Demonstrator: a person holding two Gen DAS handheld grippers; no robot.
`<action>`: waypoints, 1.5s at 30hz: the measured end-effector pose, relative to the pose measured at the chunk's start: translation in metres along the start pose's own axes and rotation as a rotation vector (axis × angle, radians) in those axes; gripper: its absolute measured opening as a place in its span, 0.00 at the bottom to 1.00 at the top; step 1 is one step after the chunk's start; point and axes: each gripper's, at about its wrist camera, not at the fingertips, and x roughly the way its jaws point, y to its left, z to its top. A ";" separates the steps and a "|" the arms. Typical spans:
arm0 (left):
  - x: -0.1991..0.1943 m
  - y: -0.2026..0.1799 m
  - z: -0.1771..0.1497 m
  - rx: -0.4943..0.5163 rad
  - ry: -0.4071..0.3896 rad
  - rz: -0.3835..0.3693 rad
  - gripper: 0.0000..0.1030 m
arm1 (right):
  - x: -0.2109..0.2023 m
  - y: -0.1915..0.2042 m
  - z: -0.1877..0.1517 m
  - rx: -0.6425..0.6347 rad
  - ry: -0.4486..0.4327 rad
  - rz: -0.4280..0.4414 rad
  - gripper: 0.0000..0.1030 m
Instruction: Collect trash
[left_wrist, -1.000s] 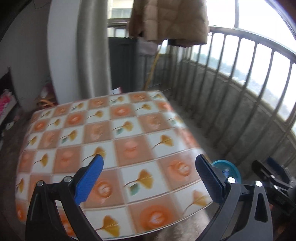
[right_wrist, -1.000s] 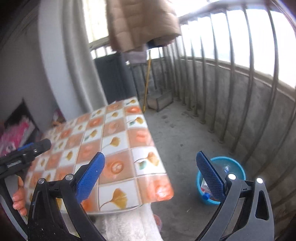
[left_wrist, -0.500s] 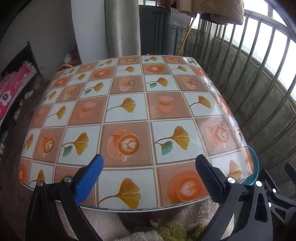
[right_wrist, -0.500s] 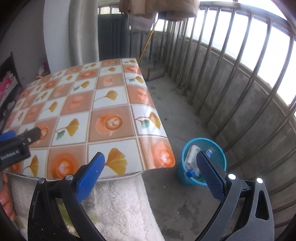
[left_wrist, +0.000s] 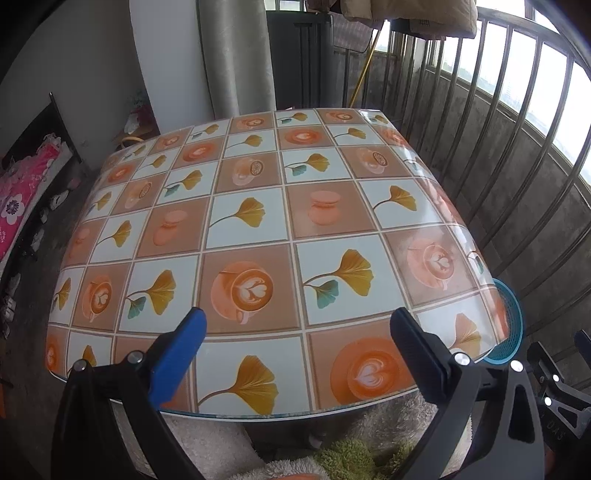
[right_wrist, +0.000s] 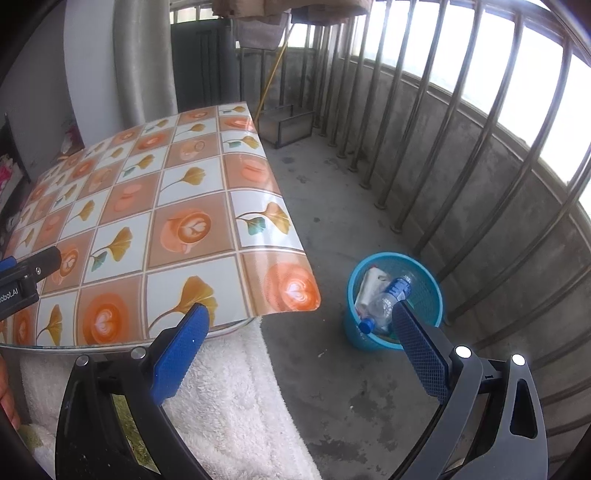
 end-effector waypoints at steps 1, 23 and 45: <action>0.000 0.000 0.001 0.000 0.003 0.000 0.95 | 0.000 -0.001 -0.001 0.003 0.001 0.002 0.92; -0.003 -0.005 0.001 0.013 0.004 -0.007 0.95 | -0.006 -0.004 0.002 0.004 -0.013 -0.008 0.92; -0.002 -0.010 -0.001 0.026 0.016 -0.027 0.95 | -0.008 -0.008 0.003 0.030 -0.019 -0.026 0.92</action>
